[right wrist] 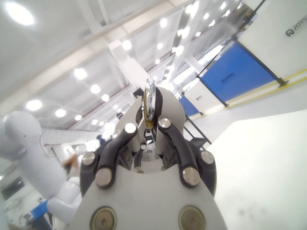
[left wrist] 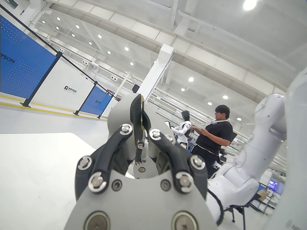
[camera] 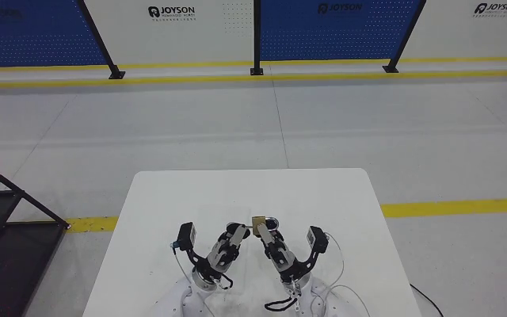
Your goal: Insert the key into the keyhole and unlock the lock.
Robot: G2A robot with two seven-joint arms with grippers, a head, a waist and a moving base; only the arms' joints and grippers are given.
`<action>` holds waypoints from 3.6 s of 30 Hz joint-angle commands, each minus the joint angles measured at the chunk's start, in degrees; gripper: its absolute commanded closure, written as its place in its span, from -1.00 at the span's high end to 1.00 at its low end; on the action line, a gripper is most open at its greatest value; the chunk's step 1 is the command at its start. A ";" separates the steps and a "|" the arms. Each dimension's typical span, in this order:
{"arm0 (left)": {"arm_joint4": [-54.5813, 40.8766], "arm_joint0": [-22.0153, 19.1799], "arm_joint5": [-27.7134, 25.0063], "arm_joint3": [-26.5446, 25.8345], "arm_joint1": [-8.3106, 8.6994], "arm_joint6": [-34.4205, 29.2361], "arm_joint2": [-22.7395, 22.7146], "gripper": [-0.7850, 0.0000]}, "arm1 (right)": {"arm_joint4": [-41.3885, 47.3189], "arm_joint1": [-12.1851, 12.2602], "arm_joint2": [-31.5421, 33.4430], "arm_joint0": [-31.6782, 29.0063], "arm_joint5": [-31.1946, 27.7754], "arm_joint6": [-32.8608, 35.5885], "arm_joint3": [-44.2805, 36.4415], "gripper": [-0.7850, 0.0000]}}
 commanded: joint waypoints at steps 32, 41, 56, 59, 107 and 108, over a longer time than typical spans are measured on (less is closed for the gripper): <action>-0.85 0.85 -0.83 -0.64 0.43 -3.88 -1.93 -0.49 | 2.92 0.39 4.17 -2.63 0.41 6.94 -2.97 -1.00; -0.95 0.53 -0.83 -0.27 0.46 -4.92 -1.71 -1.00 | 3.25 0.34 4.58 -2.98 0.38 8.42 -3.02 -1.00; 1.59 0.47 0.27 0.03 0.25 -5.64 -2.06 -1.00 | 2.15 0.32 4.94 -3.52 0.56 10.61 -3.54 -1.00; 3.24 0.60 0.62 -0.21 0.28 -5.01 -2.41 -1.00 | 2.40 0.37 5.16 -3.76 0.67 11.08 -3.69 -1.00; 24.60 -0.53 19.14 3.43 0.76 11.64 0.04 0.31 | 6.48 1.29 7.58 -5.90 6.64 19.49 -8.32 -1.00; 23.97 -0.51 18.18 3.51 0.81 11.54 0.06 0.33 | 6.13 1.27 7.58 -5.94 6.67 19.17 -8.35 -1.00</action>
